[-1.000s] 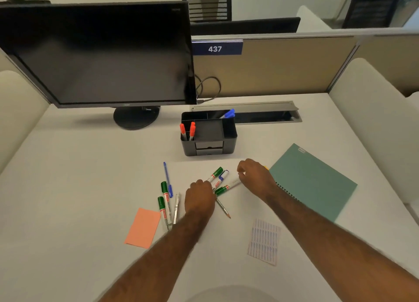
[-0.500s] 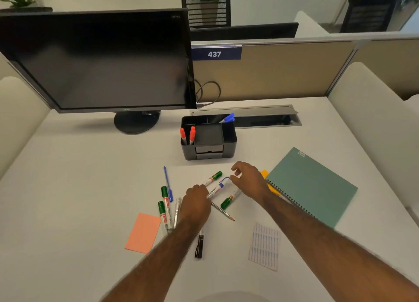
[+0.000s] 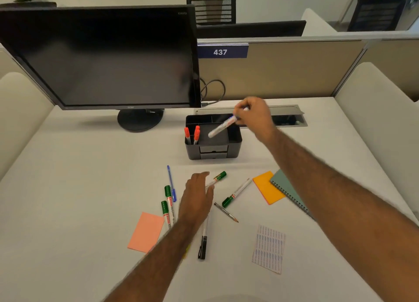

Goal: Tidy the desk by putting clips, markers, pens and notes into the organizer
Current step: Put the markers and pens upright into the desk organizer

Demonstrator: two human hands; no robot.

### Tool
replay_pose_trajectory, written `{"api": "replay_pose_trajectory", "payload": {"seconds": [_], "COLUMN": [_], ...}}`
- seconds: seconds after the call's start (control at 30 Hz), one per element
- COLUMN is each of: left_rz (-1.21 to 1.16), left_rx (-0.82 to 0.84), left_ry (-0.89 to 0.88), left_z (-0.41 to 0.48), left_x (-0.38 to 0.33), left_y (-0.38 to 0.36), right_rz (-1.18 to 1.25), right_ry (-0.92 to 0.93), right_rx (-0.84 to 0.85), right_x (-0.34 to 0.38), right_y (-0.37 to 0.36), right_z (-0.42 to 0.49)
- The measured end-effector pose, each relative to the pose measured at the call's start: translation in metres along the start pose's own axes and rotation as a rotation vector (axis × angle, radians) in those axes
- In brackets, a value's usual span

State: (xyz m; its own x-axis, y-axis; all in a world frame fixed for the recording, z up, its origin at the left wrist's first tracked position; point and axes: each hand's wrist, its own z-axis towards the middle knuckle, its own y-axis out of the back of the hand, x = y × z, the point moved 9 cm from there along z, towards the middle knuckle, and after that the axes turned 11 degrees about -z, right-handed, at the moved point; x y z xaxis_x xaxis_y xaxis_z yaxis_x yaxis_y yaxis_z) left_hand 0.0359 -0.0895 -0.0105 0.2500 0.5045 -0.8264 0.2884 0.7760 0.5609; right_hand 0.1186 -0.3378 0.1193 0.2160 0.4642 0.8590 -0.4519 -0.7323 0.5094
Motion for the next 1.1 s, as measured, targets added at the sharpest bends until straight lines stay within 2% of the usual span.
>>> {"api": "replay_pose_trajectory", "payload": {"seconds": [0.07,0.17,0.33,0.47,0.6,0.77,0.83,1.0,1.1], "left_rz": [0.069,0.162,0.220,0.249,0.265,0.268,0.269,0.264,0.271], "left_rx": [0.060,0.136,0.174,0.188,0.180,0.159,0.158,0.168,0.166], "left_ry": [0.005,-0.001,-0.020,-0.045,-0.050,-0.057,-0.065,-0.073,-0.067], "left_z": [-0.012,-0.024,-0.026,-0.026,-0.027,-0.031,-0.033,-0.036,-0.036], "left_x": [0.012,0.026,0.033,0.036,0.036,0.037,0.036,0.036,0.035], "left_y": [-0.007,-0.019,-0.025,-0.027,-0.028,-0.029,-0.029,-0.030,-0.030], "right_rz": [-0.061,-0.179,-0.401,-0.418,-0.280,-0.399,-0.523,-0.921,-1.116], "right_ry": [-0.009,-0.035,-0.065,-0.088,-0.144,0.033,0.157,0.439,0.687], "right_rx": [-0.096,-0.152,-0.066,-0.012,-0.075,-0.140,-0.013,0.564,0.671], "right_x": [0.005,0.001,-0.014,-0.025,-0.036,-0.037,-0.042,-0.083,-0.094], "right_y": [0.013,0.015,-0.012,-0.028,-0.020,-0.012,-0.030,-0.092,-0.112], "right_z": [0.024,0.050,0.068,0.069,0.060,0.020,-0.011,-0.116,-0.165]}}
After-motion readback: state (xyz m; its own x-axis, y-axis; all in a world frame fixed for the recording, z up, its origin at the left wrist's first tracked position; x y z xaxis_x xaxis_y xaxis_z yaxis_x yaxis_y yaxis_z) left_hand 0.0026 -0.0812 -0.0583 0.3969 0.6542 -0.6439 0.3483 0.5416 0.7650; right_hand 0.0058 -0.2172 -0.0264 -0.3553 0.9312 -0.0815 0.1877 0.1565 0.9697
